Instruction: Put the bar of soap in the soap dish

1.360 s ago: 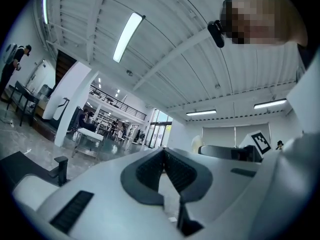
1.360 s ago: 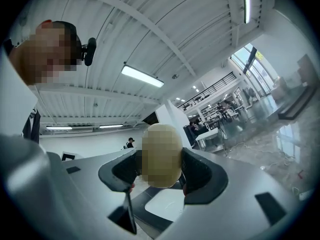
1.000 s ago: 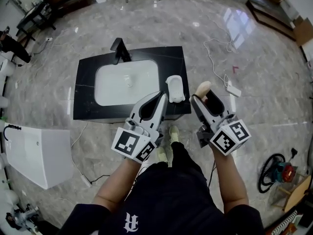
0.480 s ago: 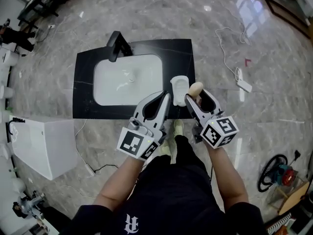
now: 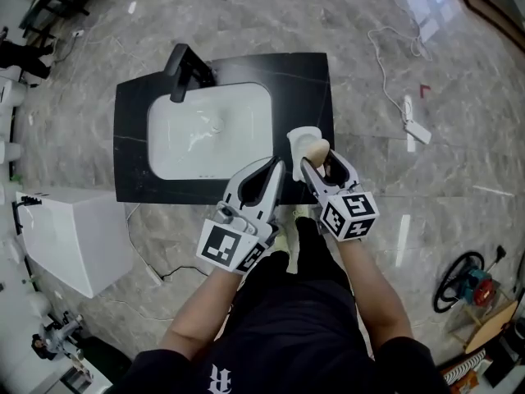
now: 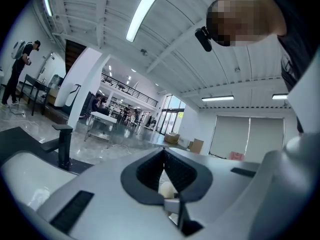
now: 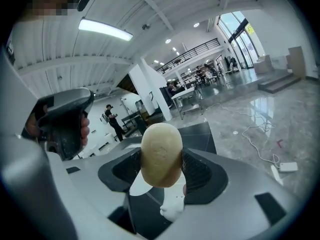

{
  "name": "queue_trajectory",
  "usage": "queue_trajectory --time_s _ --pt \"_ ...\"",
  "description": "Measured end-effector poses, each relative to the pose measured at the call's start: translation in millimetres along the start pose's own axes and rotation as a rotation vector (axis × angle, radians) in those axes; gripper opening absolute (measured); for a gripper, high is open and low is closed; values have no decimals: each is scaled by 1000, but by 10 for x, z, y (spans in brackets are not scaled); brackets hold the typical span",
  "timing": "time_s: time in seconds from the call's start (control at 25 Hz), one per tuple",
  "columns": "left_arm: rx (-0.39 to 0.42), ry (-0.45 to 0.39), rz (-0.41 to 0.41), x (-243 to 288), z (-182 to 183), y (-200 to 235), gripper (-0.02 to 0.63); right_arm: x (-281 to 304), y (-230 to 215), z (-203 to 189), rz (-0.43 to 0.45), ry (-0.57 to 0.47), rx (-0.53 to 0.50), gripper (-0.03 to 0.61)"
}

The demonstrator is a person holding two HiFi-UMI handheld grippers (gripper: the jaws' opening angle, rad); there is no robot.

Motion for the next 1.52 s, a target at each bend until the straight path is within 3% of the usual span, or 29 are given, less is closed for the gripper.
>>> queue_trajectory --time_s 0.52,1.04,1.52 --pt "-27 61 20 142 -236 234 6 464 -220 -424 -126 118 -61 258" --pt "-40 76 33 152 -302 314 6 615 -214 -512 -218 196 -111 258" --pt "-28 67 41 92 -270 274 8 599 -189 -410 -201 205 -81 258"
Point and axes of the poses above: the fingertips, and each gripper's own axes: x forward along the fingers, y to its left, z out of its top, the point moved 7 cm from there along -x, backward along the fingers, and after that the axes turned 4 degrees about y, right-handed, at the moved point
